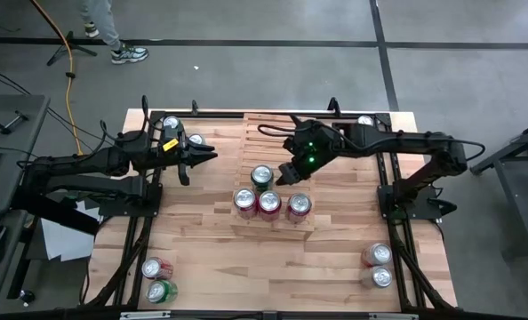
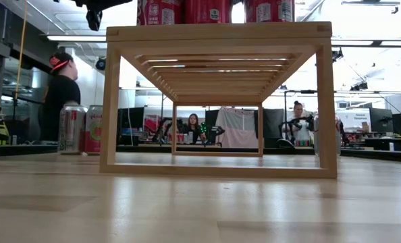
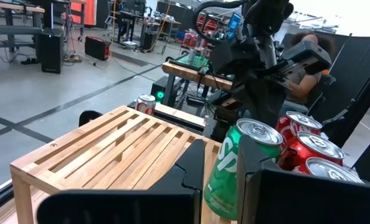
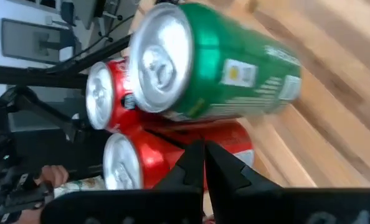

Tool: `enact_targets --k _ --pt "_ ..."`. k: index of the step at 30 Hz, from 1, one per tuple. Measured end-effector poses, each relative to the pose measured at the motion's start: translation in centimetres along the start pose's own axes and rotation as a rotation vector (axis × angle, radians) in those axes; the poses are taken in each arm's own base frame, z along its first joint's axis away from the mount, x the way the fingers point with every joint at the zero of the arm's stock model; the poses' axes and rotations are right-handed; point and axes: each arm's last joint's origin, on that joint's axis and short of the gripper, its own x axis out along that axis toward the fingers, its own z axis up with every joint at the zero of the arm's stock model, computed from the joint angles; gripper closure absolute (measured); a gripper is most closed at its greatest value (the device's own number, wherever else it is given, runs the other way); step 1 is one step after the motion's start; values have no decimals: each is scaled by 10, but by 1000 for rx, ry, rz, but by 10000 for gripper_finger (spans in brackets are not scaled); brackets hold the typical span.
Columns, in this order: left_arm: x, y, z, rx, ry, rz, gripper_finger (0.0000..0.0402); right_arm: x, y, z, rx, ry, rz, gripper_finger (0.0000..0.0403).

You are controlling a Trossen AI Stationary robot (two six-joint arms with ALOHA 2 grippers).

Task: Place canned beverage on shelf
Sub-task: Put the top right green soda can on the shelf

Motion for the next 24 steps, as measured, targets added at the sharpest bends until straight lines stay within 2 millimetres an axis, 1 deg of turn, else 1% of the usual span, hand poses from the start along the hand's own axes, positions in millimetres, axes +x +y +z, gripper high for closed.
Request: enact_targets --k 4,12,21,24 --pt "0 0 0 0 0 0 399 -3 -5 4 17 -30 -39 403" --pt "0 0 0 0 0 0 399 -4 -8 8 20 -114 -92 403" --pt "0 0 0 -5 -1 0 399 13 -7 10 -11 -109 -86 403" --pt "0 0 0 -11 0 0 399 16 -7 12 -15 -126 -84 403"
